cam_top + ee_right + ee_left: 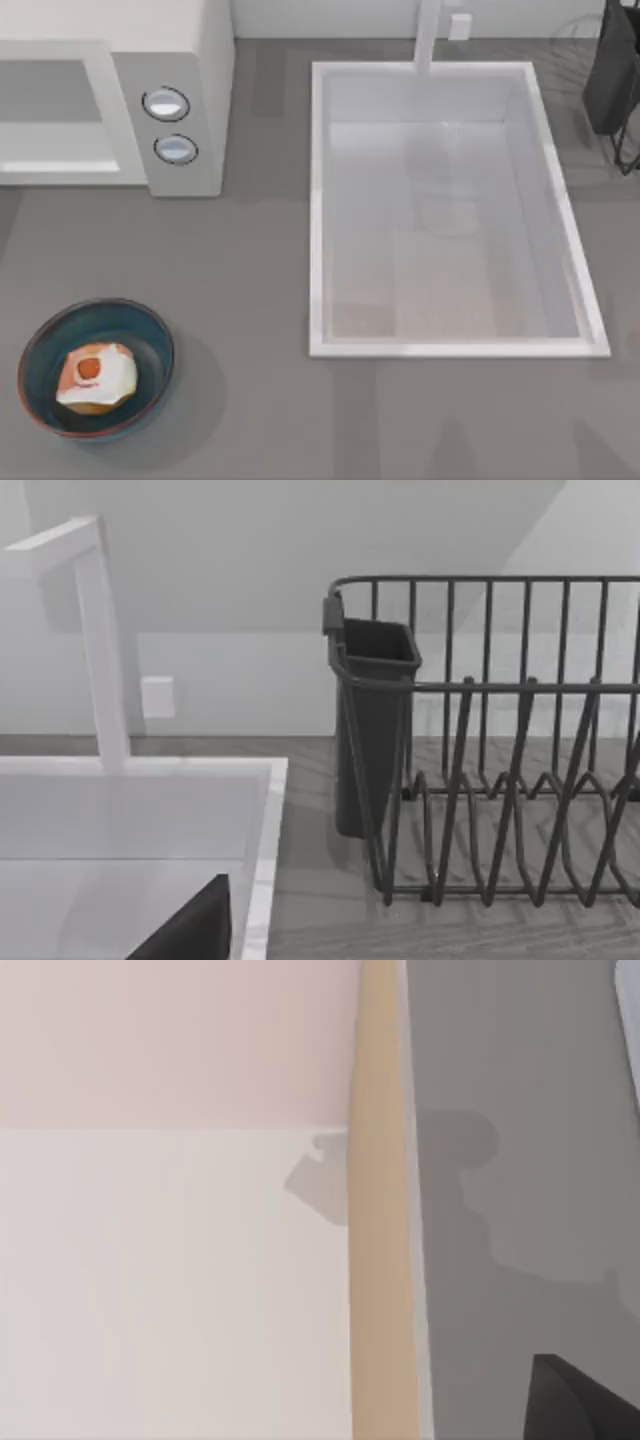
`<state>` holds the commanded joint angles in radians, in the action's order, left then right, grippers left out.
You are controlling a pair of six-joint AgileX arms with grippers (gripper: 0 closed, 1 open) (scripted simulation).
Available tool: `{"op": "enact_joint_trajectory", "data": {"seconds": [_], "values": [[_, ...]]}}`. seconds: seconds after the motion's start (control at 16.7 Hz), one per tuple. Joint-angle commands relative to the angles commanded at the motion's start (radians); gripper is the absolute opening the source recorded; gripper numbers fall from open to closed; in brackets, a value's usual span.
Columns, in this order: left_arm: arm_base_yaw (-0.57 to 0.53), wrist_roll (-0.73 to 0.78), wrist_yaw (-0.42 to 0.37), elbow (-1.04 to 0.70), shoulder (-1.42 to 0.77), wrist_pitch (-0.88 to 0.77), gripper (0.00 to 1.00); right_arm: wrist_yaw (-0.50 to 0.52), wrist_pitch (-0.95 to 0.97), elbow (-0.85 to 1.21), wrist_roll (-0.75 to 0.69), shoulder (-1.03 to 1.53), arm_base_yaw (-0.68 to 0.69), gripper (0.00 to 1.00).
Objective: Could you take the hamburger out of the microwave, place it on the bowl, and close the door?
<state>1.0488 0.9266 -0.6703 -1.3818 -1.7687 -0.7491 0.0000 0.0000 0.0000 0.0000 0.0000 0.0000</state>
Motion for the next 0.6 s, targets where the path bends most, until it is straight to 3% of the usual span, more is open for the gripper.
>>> {"op": "enact_joint_trajectory", "data": {"seconds": [0.6], "values": [[0.006, 0.005, -0.005, 0.247, -0.114, 0.363, 0.00, 0.000, 0.000, 0.000, 0.000, 0.000, 0.000, 1.00]]}}
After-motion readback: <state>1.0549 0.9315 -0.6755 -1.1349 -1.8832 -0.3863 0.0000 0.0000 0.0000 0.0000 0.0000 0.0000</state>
